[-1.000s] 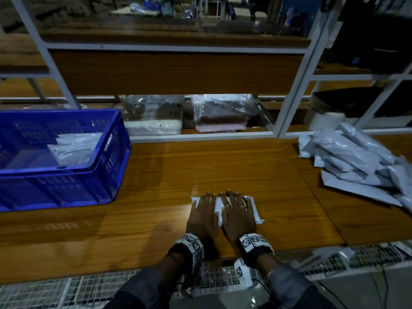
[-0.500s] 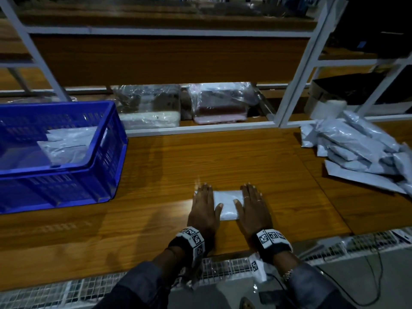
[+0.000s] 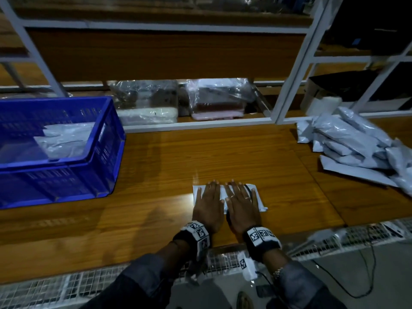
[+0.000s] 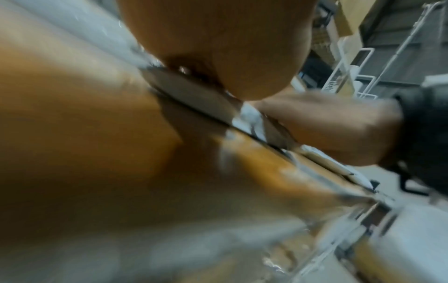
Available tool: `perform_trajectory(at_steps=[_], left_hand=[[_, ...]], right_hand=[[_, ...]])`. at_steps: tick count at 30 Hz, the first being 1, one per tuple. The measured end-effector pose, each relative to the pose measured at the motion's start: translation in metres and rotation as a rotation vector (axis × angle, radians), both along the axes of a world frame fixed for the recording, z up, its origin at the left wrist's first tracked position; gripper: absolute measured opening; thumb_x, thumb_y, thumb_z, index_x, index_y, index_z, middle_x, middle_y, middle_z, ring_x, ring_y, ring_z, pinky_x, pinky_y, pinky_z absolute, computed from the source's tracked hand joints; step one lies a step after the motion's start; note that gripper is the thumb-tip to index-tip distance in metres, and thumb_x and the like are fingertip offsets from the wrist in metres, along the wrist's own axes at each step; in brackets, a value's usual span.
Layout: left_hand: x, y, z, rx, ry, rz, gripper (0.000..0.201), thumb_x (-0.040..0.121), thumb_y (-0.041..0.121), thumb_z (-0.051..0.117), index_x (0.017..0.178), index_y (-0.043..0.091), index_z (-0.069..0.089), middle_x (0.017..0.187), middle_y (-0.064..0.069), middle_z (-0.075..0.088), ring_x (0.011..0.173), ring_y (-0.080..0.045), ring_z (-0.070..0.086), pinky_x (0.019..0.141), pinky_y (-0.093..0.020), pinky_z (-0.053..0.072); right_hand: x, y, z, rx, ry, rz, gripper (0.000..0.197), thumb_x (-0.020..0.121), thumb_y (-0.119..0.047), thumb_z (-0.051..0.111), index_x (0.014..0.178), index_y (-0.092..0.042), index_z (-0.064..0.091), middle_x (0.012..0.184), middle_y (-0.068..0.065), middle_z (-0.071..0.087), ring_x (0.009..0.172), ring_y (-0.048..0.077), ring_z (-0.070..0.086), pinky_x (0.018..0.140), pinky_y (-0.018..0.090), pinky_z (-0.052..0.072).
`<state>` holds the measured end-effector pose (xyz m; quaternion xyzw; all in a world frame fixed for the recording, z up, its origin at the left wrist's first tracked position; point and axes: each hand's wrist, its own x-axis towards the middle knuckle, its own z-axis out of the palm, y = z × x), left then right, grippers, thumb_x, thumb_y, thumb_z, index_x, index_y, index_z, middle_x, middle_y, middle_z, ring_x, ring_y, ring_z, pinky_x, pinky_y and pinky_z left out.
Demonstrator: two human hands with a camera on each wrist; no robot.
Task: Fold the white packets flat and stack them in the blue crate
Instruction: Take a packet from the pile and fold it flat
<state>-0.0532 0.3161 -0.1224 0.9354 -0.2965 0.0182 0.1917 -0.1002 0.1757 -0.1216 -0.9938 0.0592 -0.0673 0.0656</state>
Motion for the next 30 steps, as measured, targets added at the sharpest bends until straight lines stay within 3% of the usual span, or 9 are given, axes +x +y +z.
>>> perform_trajectory(at_steps=[2, 6, 9, 13, 16, 20, 22, 26, 30], left_hand=[[-0.003, 0.002, 0.001, 0.0, -0.022, -0.038, 0.058, 0.107, 0.032, 0.019, 0.145, 0.002, 0.05, 0.15, -0.015, 0.05, 0.139, -0.03, 0.048, 0.113, -0.057, 0.039], [-0.001, 0.002, -0.004, 0.044, 0.034, -0.044, 0.068, 0.108, 0.037, 0.006, 0.145, 0.001, 0.05, 0.151, -0.016, 0.049, 0.138, -0.03, 0.049, 0.113, -0.056, 0.039], [0.01, 0.004, 0.001, 0.137, 0.079, -0.082, 0.076, 0.101, 0.045, -0.011, 0.158, 0.007, 0.022, 0.166, -0.007, 0.018, 0.154, -0.022, 0.02, 0.124, -0.047, 0.011], [0.026, 0.023, 0.006, 0.045, 0.289, -0.2, 0.067, 0.104, 0.047, 0.018, 0.161, 0.014, 0.003, 0.164, 0.005, -0.011, 0.153, -0.013, -0.012, 0.125, -0.045, -0.006], [0.029, 0.04, 0.015, 0.013, 0.372, -0.243, 0.07, 0.107, 0.044, 0.038, 0.162, 0.015, 0.004, 0.167, 0.0, -0.008, 0.154, -0.013, -0.009, 0.125, -0.043, -0.005], [0.029, 0.053, 0.018, 0.156, 0.304, -0.306, 0.098, 0.092, 0.066, 0.045, 0.161, 0.015, -0.002, 0.166, 0.0, -0.012, 0.152, -0.011, -0.01, 0.124, -0.041, -0.003], [0.03, 0.056, 0.017, 0.153, 0.269, -0.312, 0.098, 0.092, 0.066, 0.048, 0.161, 0.014, 0.001, 0.168, -0.006, -0.006, 0.155, -0.017, -0.004, 0.126, -0.042, 0.003], [0.034, 0.059, 0.028, 0.123, 0.215, -0.271, 0.079, 0.09, 0.034, 0.061, 0.158, 0.012, 0.028, 0.164, -0.012, 0.028, 0.15, -0.024, 0.029, 0.122, -0.04, 0.027], [0.039, 0.053, 0.067, -0.026, 0.223, -0.17, 0.045, 0.078, 0.025, 0.066, 0.122, 0.021, 0.067, 0.113, -0.001, 0.074, 0.098, -0.016, 0.069, 0.078, -0.032, 0.055]], right_hand=[[0.001, 0.0, -0.002, -0.018, 0.017, -0.005, 0.06, 0.103, -0.03, 0.038, 0.16, -0.027, 0.019, 0.168, -0.003, 0.013, 0.155, 0.021, 0.011, 0.123, 0.048, -0.003], [-0.001, 0.005, 0.006, -0.04, 0.025, -0.027, 0.059, 0.101, -0.032, 0.043, 0.158, -0.026, 0.028, 0.166, -0.003, 0.023, 0.153, 0.022, 0.019, 0.123, 0.048, 0.001], [0.0, 0.001, 0.015, -0.001, 0.069, 0.021, 0.06, 0.103, -0.03, 0.039, 0.16, -0.027, 0.021, 0.168, -0.002, 0.016, 0.154, 0.02, 0.012, 0.122, 0.044, -0.006], [0.001, -0.022, 0.026, 0.172, 0.153, 0.164, 0.06, 0.102, -0.05, 0.022, 0.16, -0.034, 0.02, 0.169, -0.002, 0.007, 0.155, 0.016, -0.004, 0.124, 0.042, -0.008], [-0.005, -0.045, 0.034, 0.305, 0.209, 0.227, 0.063, 0.098, -0.06, 0.044, 0.156, -0.04, 0.028, 0.166, -0.013, 0.005, 0.153, 0.008, -0.005, 0.126, 0.039, -0.002], [-0.007, -0.063, 0.038, 0.187, 0.262, 0.315, 0.08, 0.093, -0.043, 0.063, 0.157, -0.049, 0.014, 0.168, -0.011, 0.003, 0.155, 0.014, 0.001, 0.121, 0.033, -0.002], [-0.005, -0.064, 0.041, 0.166, 0.257, 0.318, 0.079, 0.093, -0.033, 0.062, 0.157, -0.047, 0.017, 0.168, -0.006, 0.01, 0.155, 0.018, 0.008, 0.123, 0.037, 0.004], [0.001, -0.066, 0.055, 0.157, 0.229, 0.288, 0.076, 0.084, -0.029, 0.066, 0.152, -0.042, 0.035, 0.159, -0.008, 0.034, 0.147, 0.018, 0.029, 0.121, 0.04, 0.022], [0.019, -0.082, 0.078, 0.348, 0.228, 0.22, 0.055, 0.065, -0.051, 0.069, 0.119, -0.043, 0.061, 0.114, -0.015, 0.068, 0.101, 0.011, 0.066, 0.082, 0.035, 0.058]])
